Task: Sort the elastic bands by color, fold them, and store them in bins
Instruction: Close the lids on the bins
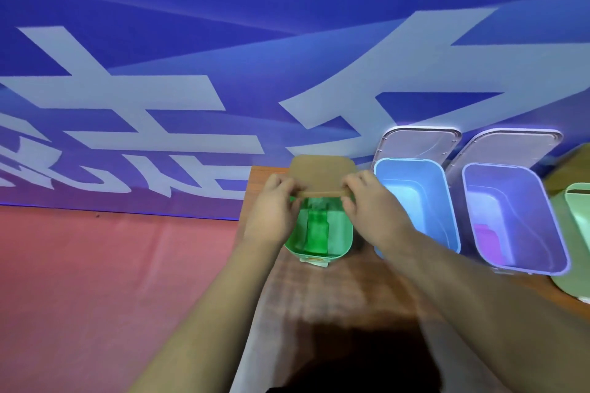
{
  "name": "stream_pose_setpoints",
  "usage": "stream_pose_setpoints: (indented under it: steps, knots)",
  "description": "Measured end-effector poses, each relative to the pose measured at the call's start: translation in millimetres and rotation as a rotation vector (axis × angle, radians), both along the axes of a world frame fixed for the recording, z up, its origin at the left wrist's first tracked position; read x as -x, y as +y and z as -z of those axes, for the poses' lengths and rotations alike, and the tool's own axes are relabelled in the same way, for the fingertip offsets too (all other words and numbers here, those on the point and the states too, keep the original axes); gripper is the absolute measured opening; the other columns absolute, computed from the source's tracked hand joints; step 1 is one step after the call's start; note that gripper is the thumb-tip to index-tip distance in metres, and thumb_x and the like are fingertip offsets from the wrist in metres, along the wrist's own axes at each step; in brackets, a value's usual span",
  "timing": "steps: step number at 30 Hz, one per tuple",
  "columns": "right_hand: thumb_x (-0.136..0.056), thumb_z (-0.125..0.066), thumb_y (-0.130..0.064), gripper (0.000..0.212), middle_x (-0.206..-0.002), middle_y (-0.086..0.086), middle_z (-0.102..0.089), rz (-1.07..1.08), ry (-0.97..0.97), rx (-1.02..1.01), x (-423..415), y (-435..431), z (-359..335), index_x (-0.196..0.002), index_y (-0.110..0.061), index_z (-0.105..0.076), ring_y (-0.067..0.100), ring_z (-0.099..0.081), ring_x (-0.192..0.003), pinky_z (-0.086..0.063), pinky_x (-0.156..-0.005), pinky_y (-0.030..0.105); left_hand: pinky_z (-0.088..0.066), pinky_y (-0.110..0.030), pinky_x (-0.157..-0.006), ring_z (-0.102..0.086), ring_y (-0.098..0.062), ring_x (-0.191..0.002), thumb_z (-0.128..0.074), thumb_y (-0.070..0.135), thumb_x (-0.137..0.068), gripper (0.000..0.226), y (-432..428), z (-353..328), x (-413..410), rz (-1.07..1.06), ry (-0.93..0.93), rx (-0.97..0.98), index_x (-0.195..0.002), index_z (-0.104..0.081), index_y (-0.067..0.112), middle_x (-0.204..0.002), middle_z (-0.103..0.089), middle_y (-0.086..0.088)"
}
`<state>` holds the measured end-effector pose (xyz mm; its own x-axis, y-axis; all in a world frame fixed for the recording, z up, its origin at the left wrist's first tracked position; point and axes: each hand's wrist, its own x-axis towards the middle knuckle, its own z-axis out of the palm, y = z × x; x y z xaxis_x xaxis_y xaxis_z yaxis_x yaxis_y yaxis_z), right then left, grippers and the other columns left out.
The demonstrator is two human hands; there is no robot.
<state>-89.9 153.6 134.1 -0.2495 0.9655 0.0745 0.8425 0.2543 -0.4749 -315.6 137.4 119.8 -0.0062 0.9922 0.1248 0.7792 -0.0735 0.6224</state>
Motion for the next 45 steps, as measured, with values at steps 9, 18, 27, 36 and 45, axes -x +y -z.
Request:
stream_pose_setpoints:
  steps: [9, 18, 27, 36, 45]
  knots:
    - [-0.09, -0.064, -0.021, 0.04, -0.128, 0.002, -0.042, -0.034, -0.208, 0.185, -1.4, -61.6, 32.1, -0.129, -0.023, -0.055, 0.031, -0.053, -0.11, -0.052, -0.096, 0.045, -0.054, -0.045, -0.081, -0.059, -0.028, -0.101, -0.058, 0.003, -0.075, 0.042, -56.9, 24.9, -4.0, 0.129, 0.156, 0.132, -0.113, -0.063, 0.02, -0.112, -0.054, 0.002]
    - [-0.092, -0.063, -0.025, 0.038, -0.127, 0.001, -0.039, -0.109, -0.196, 0.153, 0.6, -85.9, 44.0, -0.129, -0.023, -0.055, 0.027, -0.051, -0.113, -0.053, -0.099, 0.041, -0.054, -0.04, -0.085, -0.059, -0.029, -0.101, -0.061, 0.0, -0.078, 0.039, -81.5, 38.6, 2.4, 0.115, 0.179, 0.137, -0.115, -0.067, 0.013, -0.112, -0.054, -0.002]
    - [-0.093, -0.068, -0.031, 0.035, -0.13, 0.002, -0.038, -0.126, -0.183, 0.17, 2.2, -86.9, 48.0, -0.125, -0.023, -0.055, 0.027, -0.05, -0.116, -0.053, -0.101, 0.043, -0.052, -0.038, -0.094, -0.057, -0.028, -0.11, -0.065, 0.004, -0.083, 0.034, -83.0, 43.9, 5.2, 0.086, 0.142, 0.155, -0.116, -0.066, 0.012, -0.122, -0.052, -0.003]
    - [-0.093, -0.07, -0.035, 0.035, -0.145, 0.001, -0.036, -0.137, -0.175, 0.212, 5.1, -78.2, 45.8, -0.123, -0.028, -0.052, 0.029, -0.048, -0.127, -0.053, -0.102, 0.045, -0.047, -0.034, -0.107, -0.042, -0.027, -0.138, -0.07, 0.001, -0.08, 0.061, -80.2, 43.6, 5.3, 0.06, 0.067, 0.207, -0.136, -0.06, 0.025, -0.153, -0.038, -0.005]
    - [-0.093, -0.067, -0.039, 0.042, -0.131, -0.001, -0.044, -0.17, -0.289, 0.161, 7.3, -78.5, 45.1, -0.131, -0.026, -0.054, 0.027, -0.05, -0.112, -0.053, -0.097, 0.043, -0.042, -0.035, -0.111, -0.044, -0.03, -0.13, -0.068, 0.013, -0.088, 0.057, -87.3, 46.2, 3.4, 0.012, 0.115, 0.27, -0.144, -0.058, 0.017, -0.154, -0.046, -0.009]
